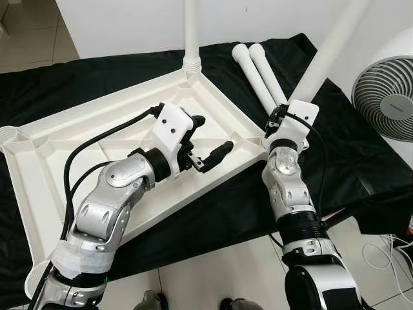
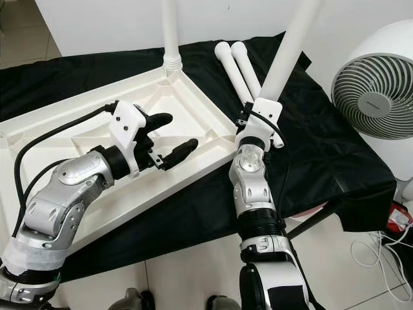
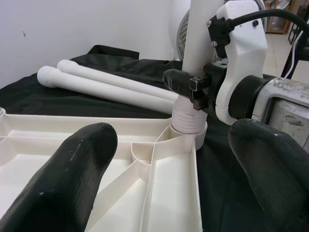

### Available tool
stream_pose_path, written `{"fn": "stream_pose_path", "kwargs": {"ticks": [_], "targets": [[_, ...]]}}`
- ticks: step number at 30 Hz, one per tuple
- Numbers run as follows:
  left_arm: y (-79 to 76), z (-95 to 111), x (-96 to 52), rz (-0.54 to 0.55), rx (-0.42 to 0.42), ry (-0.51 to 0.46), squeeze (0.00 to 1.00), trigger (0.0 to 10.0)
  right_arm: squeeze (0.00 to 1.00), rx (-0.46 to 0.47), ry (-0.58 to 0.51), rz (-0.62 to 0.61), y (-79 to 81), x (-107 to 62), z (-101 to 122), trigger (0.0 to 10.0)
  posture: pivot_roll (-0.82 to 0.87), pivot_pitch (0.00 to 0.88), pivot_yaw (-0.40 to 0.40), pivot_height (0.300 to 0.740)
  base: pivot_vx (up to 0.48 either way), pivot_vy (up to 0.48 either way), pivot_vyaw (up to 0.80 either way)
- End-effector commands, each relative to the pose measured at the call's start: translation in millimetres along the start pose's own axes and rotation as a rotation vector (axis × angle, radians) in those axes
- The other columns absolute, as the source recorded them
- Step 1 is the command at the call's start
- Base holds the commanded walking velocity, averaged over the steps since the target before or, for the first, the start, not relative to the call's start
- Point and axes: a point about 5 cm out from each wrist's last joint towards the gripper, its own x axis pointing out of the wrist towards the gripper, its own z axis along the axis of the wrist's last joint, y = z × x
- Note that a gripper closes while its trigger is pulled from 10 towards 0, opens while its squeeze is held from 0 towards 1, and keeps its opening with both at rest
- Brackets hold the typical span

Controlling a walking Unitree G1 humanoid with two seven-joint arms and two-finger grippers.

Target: Building children table

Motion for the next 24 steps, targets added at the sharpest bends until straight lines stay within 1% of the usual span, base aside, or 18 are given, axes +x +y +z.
{"fn": "stream_pose_path", "kwargs": {"ticks": [1,7,12,20,24], "targets": [[0.2,-3.8,0.7,0.025,-0.001,0.013,0.0,10.0,0.0,-0.036,0.188,-0.047,-10.0,-9.4,-39.5,10.0,-0.07,0.124,0.019,0.74,0.0,0.0,0.0],[0.3,-3.5,0.9,0.026,0.0,0.011,0.0,10.0,0.0,-0.019,0.191,-0.057,-11.1,-7.3,-38.4,10.0,-0.07,0.112,0.014,0.74,0.0,0.0,0.0],[-0.2,-3.9,0.7,0.028,0.003,0.011,0.0,10.0,0.0,-0.008,0.197,-0.086,-12.8,-1.6,-34.2,10.0,-0.07,0.105,0.011,0.74,0.0,0.0,0.0],[0.1,-4.2,0.8,0.029,0.004,0.011,0.0,10.0,0.0,-0.005,0.198,-0.082,-10.4,0.4,-33.8,10.0,-0.06,0.103,0.008,0.74,0.0,0.0,0.0],[-0.8,-4.4,-0.1,0.029,0.003,0.012,0.0,10.0,0.01,-0.001,0.174,-0.069,-10.7,1.5,-30.2,10.0,-0.06,0.103,0.008,0.74,0.0,0.0,0.0]]}}
